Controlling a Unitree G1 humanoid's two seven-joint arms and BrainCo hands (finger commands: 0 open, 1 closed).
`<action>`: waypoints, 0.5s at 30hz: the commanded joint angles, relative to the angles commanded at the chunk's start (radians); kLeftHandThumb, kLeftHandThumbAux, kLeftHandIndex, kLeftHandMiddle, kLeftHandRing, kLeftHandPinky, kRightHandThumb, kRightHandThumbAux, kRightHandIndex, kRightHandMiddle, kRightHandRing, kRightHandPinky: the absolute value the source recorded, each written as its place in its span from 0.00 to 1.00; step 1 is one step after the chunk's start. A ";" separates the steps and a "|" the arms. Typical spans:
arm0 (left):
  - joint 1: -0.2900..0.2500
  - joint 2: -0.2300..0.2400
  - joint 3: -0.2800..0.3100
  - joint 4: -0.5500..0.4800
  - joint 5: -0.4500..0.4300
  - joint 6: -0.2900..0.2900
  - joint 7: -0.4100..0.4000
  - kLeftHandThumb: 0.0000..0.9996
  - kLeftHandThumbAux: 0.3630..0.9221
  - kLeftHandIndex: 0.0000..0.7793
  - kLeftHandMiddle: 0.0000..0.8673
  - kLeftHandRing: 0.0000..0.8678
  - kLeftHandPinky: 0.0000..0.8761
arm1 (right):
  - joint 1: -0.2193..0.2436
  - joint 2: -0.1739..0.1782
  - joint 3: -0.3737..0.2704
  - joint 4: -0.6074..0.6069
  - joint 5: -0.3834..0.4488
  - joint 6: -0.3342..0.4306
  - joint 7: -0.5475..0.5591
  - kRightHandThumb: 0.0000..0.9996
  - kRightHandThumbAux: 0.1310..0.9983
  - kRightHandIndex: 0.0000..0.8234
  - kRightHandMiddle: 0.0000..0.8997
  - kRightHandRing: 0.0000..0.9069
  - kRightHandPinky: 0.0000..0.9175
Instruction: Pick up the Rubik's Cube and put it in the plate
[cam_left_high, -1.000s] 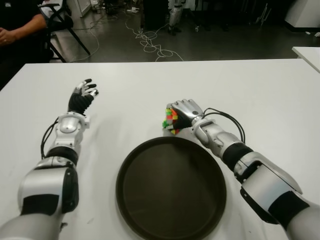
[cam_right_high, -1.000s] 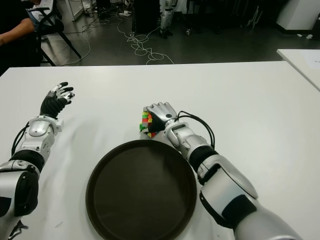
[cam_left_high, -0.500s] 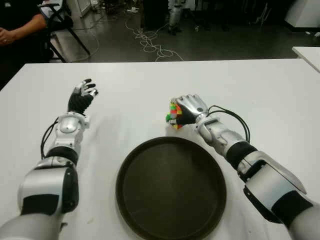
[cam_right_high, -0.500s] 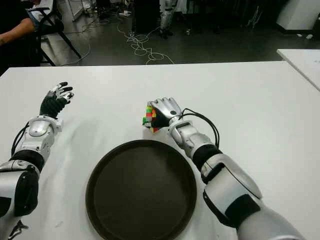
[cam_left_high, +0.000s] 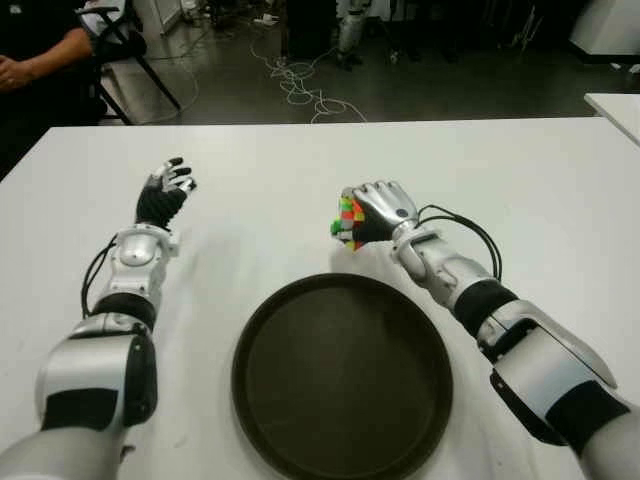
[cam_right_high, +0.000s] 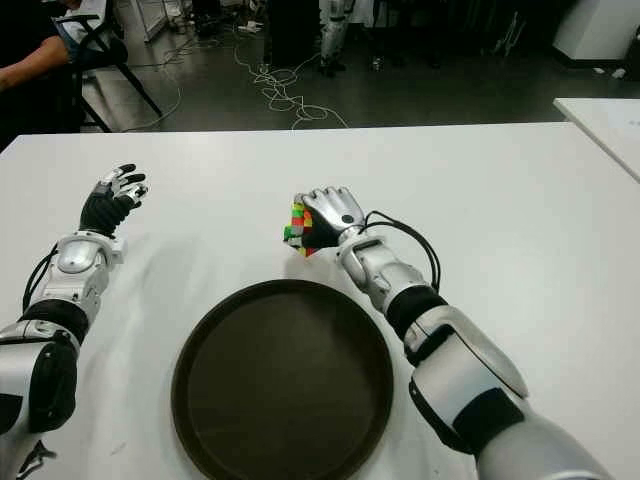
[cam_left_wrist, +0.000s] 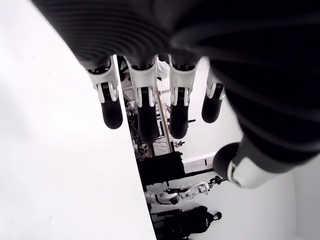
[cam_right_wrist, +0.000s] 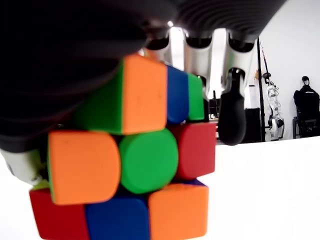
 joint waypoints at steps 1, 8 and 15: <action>0.000 0.000 0.000 0.000 0.000 0.001 0.000 0.17 0.42 0.18 0.22 0.20 0.19 | 0.000 -0.002 -0.002 -0.003 0.001 -0.001 0.000 0.68 0.70 0.51 0.64 0.64 0.62; -0.001 0.000 -0.001 0.000 0.000 0.004 -0.004 0.17 0.42 0.16 0.21 0.19 0.17 | 0.003 -0.016 -0.015 -0.034 0.005 -0.005 0.009 0.68 0.70 0.51 0.67 0.67 0.64; 0.000 -0.003 0.005 0.000 -0.007 0.003 -0.005 0.18 0.41 0.16 0.21 0.20 0.18 | 0.025 -0.048 -0.031 -0.135 0.002 0.002 0.033 0.68 0.69 0.51 0.68 0.68 0.66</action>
